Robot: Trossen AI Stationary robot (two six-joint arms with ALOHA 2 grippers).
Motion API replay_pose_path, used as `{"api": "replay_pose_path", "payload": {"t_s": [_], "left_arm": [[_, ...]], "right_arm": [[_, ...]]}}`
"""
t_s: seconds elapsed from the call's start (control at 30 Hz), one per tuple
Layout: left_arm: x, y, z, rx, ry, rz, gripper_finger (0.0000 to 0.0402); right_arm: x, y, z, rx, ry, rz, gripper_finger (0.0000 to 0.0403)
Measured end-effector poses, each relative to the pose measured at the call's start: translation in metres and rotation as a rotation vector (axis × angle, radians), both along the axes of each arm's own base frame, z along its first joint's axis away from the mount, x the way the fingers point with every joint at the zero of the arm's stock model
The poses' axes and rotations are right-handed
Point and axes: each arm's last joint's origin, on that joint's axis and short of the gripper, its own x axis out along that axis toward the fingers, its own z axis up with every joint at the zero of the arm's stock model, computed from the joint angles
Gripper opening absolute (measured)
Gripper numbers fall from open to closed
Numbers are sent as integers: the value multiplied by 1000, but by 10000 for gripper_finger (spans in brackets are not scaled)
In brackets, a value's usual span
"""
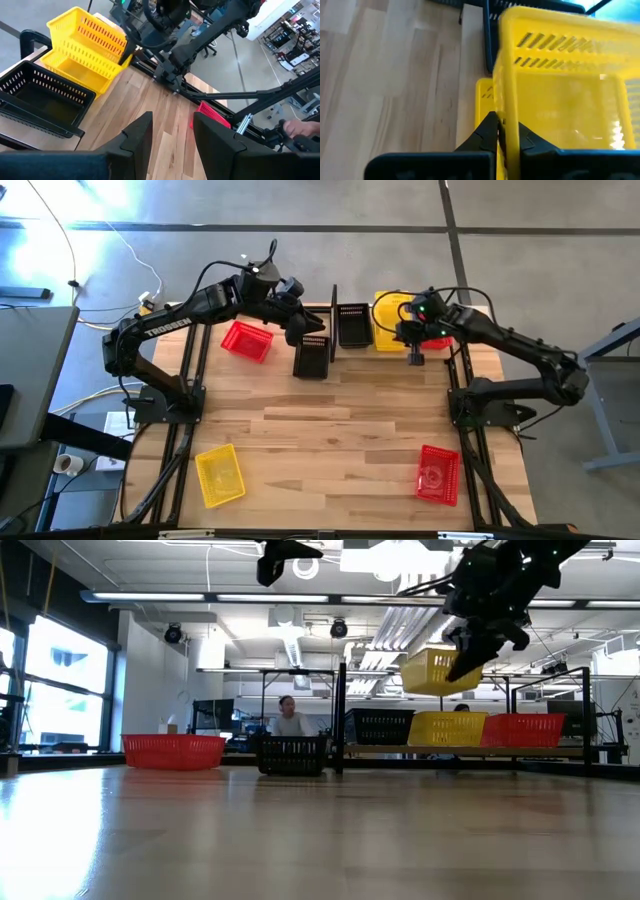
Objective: Stack baskets on shelf by color
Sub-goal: Stack the top yellow basket on the yellow basket on the shelf
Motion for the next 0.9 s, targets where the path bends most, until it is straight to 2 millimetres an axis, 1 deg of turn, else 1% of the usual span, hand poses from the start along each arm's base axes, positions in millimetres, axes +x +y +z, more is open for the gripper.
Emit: {"api": "replay_pose_path", "payload": {"t_s": [0.33,0.53,0.73,0.9], "left_arm": [[0,0,-1,8,10,-6,131],[-1,0,-1,21,18,-13,131],[-1,0,-2,22,19,-14,131],[-1,0,-2,21,20,-14,131]], "right_arm": [[12,-10,-17,33,51,3,0],[14,-12,-22,40,85,-13,0],[16,-14,-33,99,136,-34,0],[20,-18,-35,82,121,-40,0]]}}
